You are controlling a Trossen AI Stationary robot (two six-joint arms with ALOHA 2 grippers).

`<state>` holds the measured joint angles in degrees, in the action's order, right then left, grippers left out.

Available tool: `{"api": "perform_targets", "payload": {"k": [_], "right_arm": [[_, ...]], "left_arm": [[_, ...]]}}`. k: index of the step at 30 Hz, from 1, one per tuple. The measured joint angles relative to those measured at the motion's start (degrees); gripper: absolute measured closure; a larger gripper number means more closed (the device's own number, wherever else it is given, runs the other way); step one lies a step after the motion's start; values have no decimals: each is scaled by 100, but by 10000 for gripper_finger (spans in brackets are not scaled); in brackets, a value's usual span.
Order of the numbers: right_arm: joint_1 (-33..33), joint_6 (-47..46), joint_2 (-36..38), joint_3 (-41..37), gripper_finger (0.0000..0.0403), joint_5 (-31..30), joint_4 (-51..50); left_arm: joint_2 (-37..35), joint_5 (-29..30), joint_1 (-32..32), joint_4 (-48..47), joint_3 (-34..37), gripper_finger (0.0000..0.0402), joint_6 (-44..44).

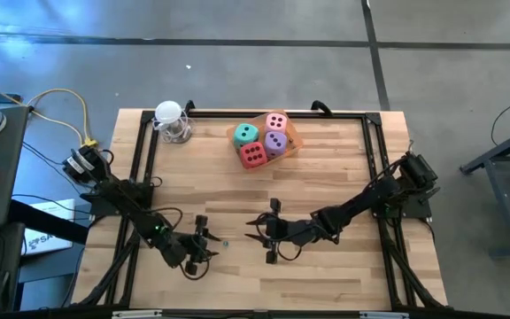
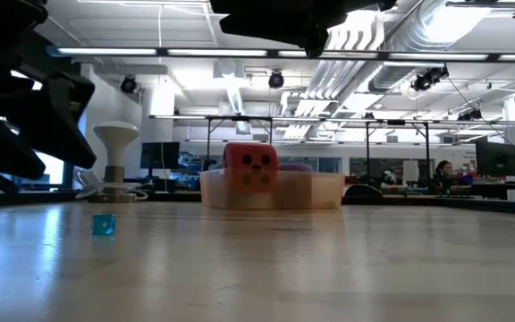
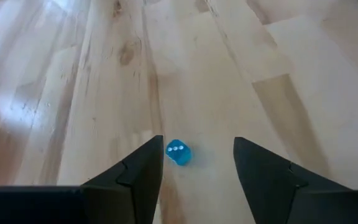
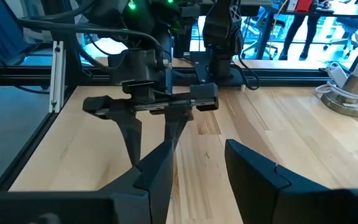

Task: Pick & Place Dice
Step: Put the light blue die into the bin

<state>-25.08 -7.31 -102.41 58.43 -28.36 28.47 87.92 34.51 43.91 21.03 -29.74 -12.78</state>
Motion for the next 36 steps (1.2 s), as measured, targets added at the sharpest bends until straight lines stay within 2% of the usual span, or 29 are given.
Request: {"api": "perform_targets", "payload": {"k": [4,9,12,24,27,36], "right_arm": [[0,-29,0,0,265,-2,0],[-17,-206,0,0,265,-1,0],[-35,-234,0,0,265,2,0],[-120,-516,-2,0,265,39,-164],[-129,-516,-2,0,265,39,-166],[-148,-516,-2,0,265,39,-175]], "left_arm": [[0,-230,-183,-6,0,214,191],[90,-410,-370,-61,0,214,-525],[259,-414,-409,-80,0,214,-673],[1052,-83,-442,543,-13,214,-689],[1104,122,-420,564,-22,214,-690],[1121,102,-433,758,2,214,-678]]}}
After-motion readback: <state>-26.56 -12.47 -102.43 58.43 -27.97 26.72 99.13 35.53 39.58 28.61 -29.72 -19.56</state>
